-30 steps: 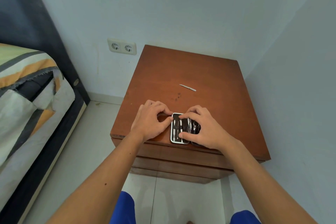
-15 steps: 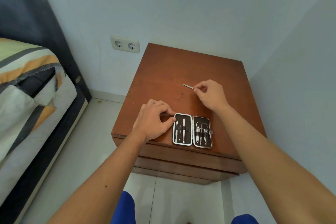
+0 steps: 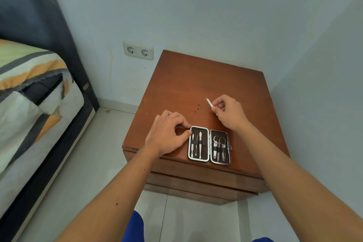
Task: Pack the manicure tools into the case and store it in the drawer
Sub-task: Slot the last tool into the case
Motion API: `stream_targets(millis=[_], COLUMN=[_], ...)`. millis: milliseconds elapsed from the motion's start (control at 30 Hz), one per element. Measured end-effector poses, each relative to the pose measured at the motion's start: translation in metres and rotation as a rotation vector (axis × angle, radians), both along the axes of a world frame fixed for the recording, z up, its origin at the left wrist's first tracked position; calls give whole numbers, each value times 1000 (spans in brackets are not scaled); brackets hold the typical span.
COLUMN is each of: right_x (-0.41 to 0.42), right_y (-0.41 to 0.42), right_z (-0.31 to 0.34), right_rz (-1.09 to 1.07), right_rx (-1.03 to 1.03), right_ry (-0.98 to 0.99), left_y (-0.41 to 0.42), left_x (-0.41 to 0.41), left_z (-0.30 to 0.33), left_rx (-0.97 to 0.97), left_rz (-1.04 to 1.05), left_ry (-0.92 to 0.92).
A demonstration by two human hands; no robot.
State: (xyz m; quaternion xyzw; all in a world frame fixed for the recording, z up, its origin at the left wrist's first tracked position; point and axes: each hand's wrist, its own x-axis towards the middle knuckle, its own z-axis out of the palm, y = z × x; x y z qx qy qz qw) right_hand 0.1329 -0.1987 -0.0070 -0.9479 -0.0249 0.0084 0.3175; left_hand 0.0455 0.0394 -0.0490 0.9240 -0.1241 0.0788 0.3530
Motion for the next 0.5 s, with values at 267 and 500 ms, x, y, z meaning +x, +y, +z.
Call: stream_targets(millis=[267,500], right_x=[-57,-78], right_y=[-12,1], right_z=[22,16], right_rz=[145,151], right_rx=[513,469], right_ry=[186,137], left_y=[1,-1], left_x=[0,0], left_z=[0,1], left_rx=[6,10], left_rz=[1,8], left_ry=[9,11])
